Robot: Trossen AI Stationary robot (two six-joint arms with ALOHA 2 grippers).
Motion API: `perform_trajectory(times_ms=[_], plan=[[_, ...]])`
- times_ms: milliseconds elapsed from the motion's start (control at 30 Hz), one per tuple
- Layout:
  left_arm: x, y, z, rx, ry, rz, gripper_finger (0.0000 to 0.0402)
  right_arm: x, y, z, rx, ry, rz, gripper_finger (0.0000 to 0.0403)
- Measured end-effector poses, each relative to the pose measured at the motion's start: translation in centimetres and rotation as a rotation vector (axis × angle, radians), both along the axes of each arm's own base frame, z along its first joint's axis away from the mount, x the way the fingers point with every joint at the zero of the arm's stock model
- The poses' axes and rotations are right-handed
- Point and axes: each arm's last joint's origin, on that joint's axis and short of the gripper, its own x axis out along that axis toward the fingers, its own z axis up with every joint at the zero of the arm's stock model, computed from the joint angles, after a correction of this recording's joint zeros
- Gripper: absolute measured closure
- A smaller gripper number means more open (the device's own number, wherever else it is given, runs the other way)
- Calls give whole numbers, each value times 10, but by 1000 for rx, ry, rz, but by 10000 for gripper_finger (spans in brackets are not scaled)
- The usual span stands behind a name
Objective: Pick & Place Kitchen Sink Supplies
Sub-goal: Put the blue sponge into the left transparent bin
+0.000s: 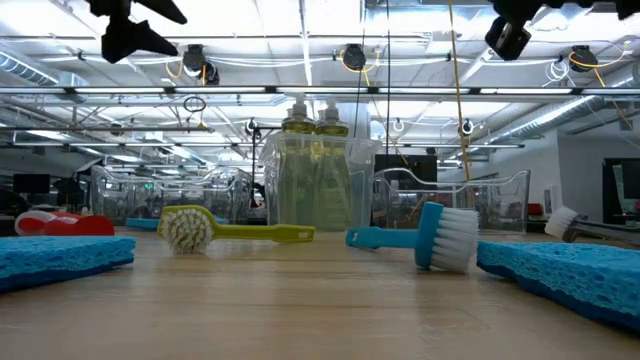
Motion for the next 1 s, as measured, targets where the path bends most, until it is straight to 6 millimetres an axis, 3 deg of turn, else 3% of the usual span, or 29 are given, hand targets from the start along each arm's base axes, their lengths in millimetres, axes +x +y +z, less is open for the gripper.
perform_trajectory(times_ms=[267, 667, 1000], plan=[[-11, -5, -19, 27, -28, -37, 156, 28, 16, -4, 215, 246, 105, 289], [-24, -5, -30, 45, -46, -51, 156, 47, 75, -41, 489, 599, 146, 289], [-25, -5, -31, 66, -30, -75, 156, 68, 117, -60, 643, 637, 150, 289]])
